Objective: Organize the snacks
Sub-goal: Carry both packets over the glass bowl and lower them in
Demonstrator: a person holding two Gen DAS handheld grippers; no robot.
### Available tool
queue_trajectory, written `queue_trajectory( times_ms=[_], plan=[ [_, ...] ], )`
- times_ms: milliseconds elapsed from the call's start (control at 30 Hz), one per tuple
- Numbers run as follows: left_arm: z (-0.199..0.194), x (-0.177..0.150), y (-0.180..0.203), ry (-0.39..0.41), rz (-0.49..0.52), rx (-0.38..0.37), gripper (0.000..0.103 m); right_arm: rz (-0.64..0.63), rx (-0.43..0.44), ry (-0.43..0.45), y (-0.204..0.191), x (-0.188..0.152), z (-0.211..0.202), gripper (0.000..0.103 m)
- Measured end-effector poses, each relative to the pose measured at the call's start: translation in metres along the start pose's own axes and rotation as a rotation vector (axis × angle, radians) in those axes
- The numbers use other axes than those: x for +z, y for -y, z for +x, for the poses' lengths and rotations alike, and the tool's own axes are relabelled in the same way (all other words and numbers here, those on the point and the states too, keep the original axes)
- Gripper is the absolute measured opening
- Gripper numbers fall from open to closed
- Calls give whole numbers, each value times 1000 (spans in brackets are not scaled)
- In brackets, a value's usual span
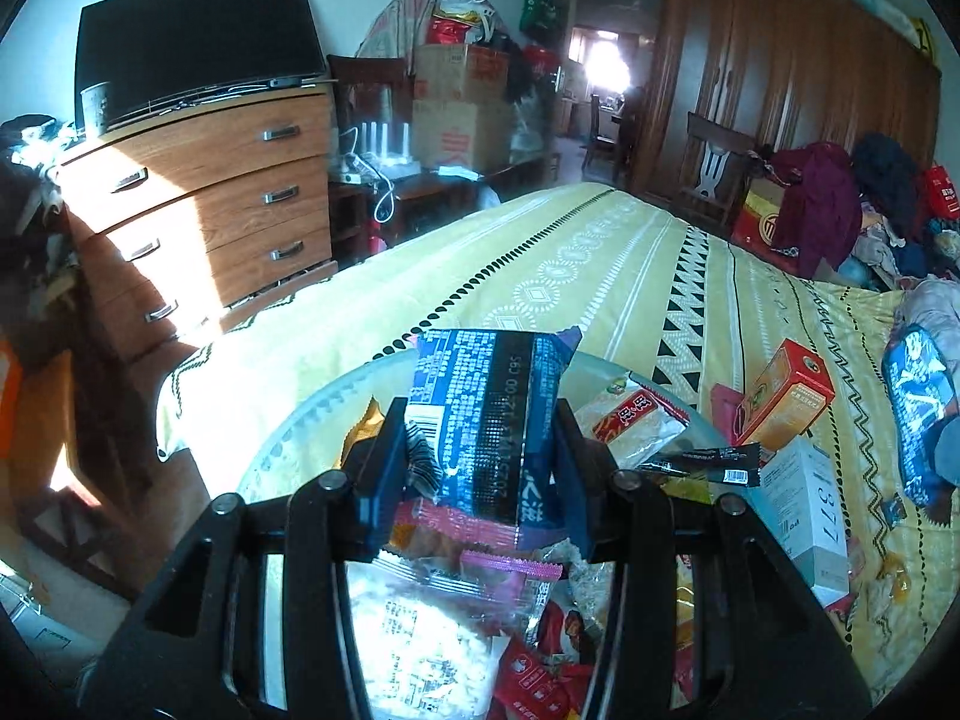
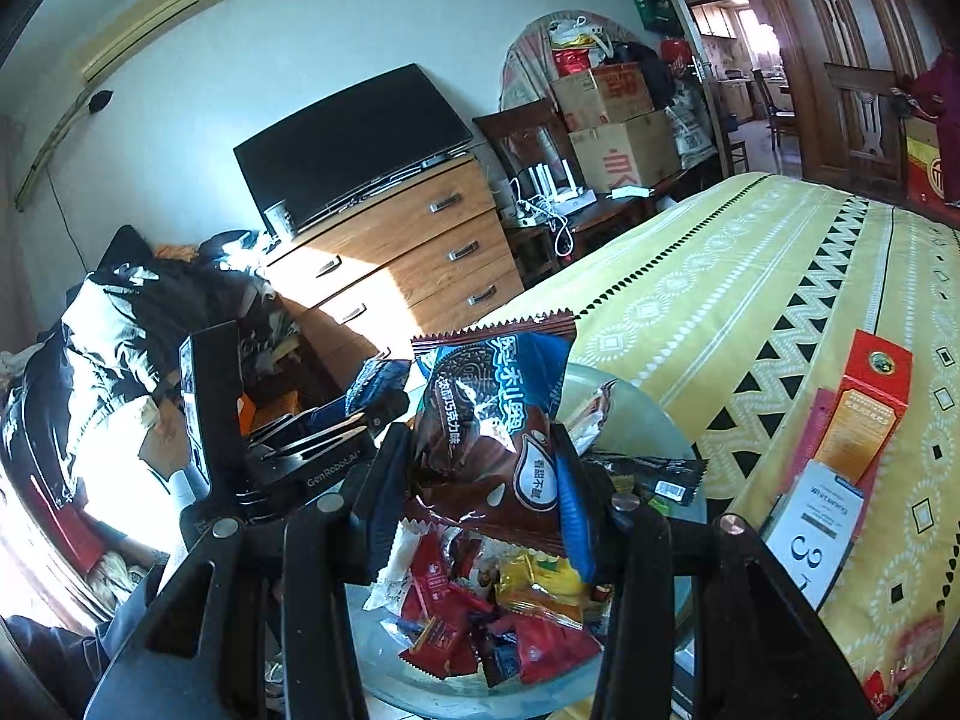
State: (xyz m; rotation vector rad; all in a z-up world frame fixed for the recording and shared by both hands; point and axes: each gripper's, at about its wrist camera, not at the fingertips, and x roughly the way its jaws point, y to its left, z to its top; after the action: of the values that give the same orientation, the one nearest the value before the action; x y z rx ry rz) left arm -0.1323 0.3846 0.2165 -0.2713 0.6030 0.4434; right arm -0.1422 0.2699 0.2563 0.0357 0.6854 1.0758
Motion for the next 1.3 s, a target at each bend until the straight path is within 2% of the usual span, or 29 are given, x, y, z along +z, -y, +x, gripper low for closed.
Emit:
queue_trajectory(
  times_ms=[167, 1300],
  plan=[
    [-7, 3, -16, 1, 2, -7, 45, 6, 0, -12, 0, -3, 5, 48],
    [-2, -4, -27, -20, -23, -25, 45, -3, 15, -49, -11, -6, 23, 48]
  ],
)
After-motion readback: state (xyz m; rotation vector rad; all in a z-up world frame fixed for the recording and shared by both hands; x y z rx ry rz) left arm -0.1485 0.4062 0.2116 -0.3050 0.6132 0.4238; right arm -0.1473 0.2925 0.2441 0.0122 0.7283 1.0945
